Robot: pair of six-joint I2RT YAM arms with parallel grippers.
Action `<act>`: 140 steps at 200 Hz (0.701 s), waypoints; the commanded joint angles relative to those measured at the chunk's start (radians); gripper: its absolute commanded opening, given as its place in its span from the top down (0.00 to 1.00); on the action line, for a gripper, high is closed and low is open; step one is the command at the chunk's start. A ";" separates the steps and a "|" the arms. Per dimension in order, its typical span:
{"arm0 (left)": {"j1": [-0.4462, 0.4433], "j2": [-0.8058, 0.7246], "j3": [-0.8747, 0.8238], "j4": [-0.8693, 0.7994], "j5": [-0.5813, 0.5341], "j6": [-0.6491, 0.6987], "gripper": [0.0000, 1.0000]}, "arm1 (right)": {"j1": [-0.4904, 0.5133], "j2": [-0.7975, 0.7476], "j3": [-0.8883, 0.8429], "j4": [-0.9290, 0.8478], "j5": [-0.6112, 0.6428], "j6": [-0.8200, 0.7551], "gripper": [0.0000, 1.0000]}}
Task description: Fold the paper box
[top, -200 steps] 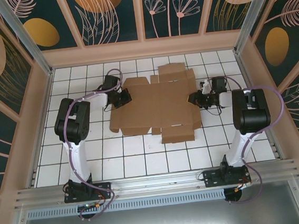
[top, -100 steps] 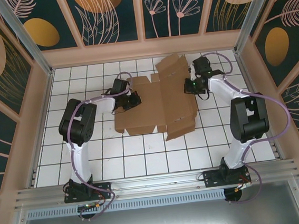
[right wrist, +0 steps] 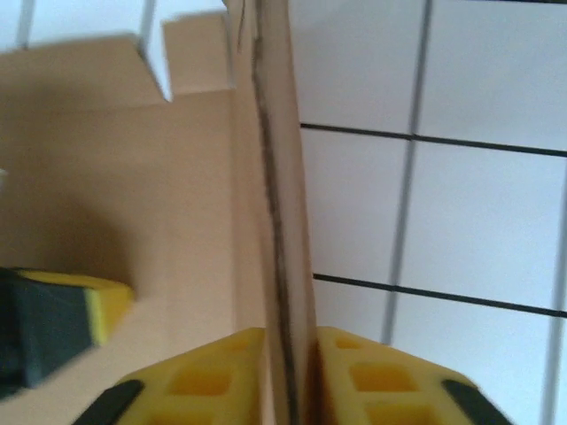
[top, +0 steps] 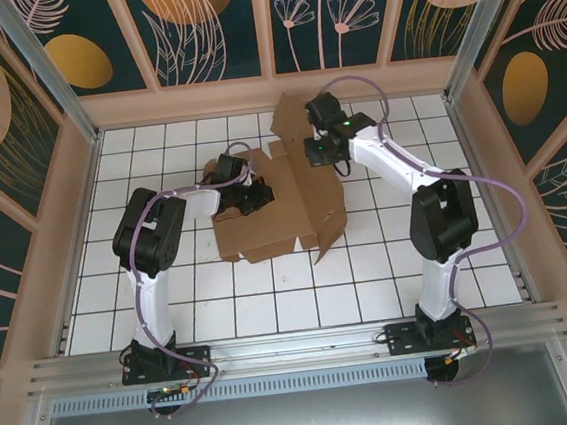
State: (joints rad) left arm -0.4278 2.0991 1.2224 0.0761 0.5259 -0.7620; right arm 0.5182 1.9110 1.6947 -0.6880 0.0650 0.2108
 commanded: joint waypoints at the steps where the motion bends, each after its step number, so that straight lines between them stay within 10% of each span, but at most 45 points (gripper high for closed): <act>1: -0.031 0.022 -0.024 -0.012 0.062 -0.026 1.00 | 0.092 0.088 0.047 0.002 -0.123 0.049 0.68; 140: -0.015 -0.009 -0.026 -0.020 0.043 -0.042 1.00 | 0.136 0.120 0.062 0.008 -0.185 0.059 0.57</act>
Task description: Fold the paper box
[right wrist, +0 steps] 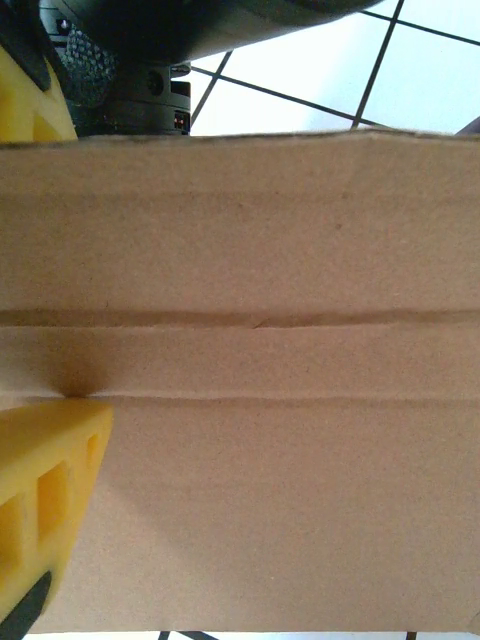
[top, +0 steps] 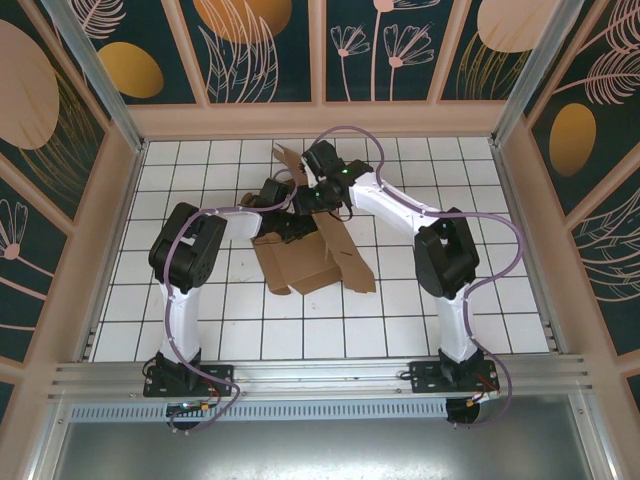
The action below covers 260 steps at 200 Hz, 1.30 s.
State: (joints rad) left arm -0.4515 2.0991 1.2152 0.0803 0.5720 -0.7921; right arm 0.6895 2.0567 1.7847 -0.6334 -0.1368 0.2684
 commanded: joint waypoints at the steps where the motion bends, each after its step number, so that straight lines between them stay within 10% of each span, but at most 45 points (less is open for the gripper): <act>1: 0.009 -0.010 -0.019 -0.025 -0.005 -0.012 1.00 | -0.036 -0.028 -0.029 -0.046 0.016 0.001 0.57; 44: 0.041 -0.048 -0.019 -0.048 -0.043 -0.006 1.00 | -0.090 -0.107 -0.096 -0.045 0.073 -0.035 0.58; 223: 0.060 0.017 0.009 -0.096 -0.059 0.002 1.00 | 0.004 -0.008 -0.372 0.154 1.240 -0.506 0.86; 260: 0.060 0.014 0.006 -0.096 -0.059 0.001 1.00 | 0.041 0.094 -0.415 0.238 1.324 -0.593 0.85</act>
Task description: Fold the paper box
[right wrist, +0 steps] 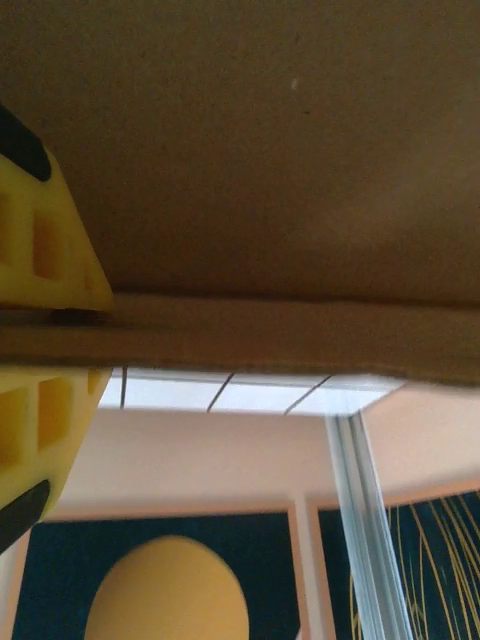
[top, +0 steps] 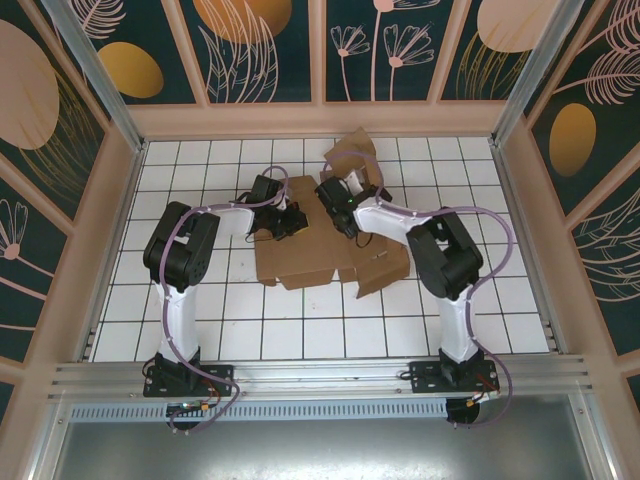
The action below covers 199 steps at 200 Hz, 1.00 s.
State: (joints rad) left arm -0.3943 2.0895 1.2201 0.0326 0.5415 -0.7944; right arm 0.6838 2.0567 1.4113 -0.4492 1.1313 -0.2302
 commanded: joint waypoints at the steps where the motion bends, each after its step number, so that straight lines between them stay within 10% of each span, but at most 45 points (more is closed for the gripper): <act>1: 0.003 0.024 0.001 -0.048 -0.028 0.002 1.00 | 0.047 0.097 -0.041 0.053 0.058 -0.095 0.85; 45: 0.003 0.018 0.001 -0.048 -0.028 0.001 1.00 | 0.068 0.052 -0.034 0.089 0.006 -0.091 0.83; 103: 0.004 -0.007 -0.021 -0.001 -0.002 -0.018 1.00 | 0.048 -0.219 -0.056 0.152 -0.385 0.022 0.82; 199: 0.005 -0.025 0.027 -0.111 -0.119 0.048 0.95 | -0.564 -0.518 -0.423 0.268 -1.208 0.502 0.26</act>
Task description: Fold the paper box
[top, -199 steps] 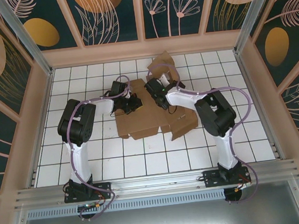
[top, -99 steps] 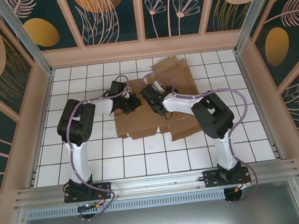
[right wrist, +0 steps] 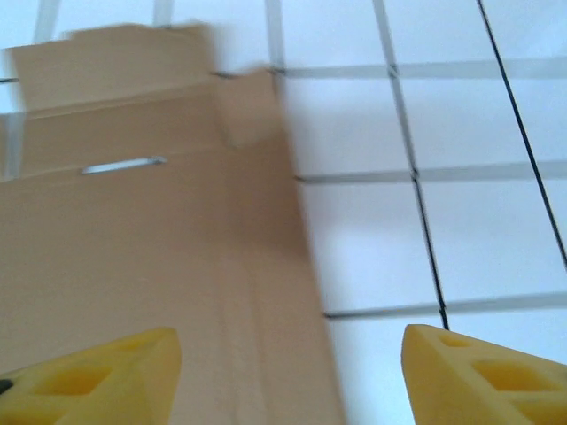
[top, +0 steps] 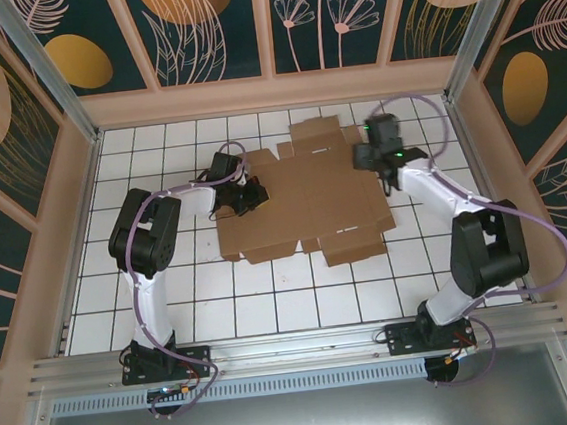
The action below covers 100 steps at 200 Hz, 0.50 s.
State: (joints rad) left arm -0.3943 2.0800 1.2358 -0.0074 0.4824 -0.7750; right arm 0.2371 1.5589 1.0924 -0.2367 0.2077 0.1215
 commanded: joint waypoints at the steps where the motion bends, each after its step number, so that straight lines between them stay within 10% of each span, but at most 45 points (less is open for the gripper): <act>1: 0.005 -0.015 0.011 -0.070 -0.059 0.028 0.94 | -0.117 -0.020 -0.104 0.056 -0.285 0.150 0.26; 100: 0.006 -0.004 -0.002 -0.022 0.008 0.010 0.87 | -0.216 0.100 -0.302 0.227 -0.617 0.225 0.37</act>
State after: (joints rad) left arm -0.3943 2.0792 1.2381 -0.0051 0.4892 -0.7677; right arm 0.0231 1.6402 0.8356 -0.0746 -0.2985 0.3088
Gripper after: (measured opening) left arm 0.127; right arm 0.651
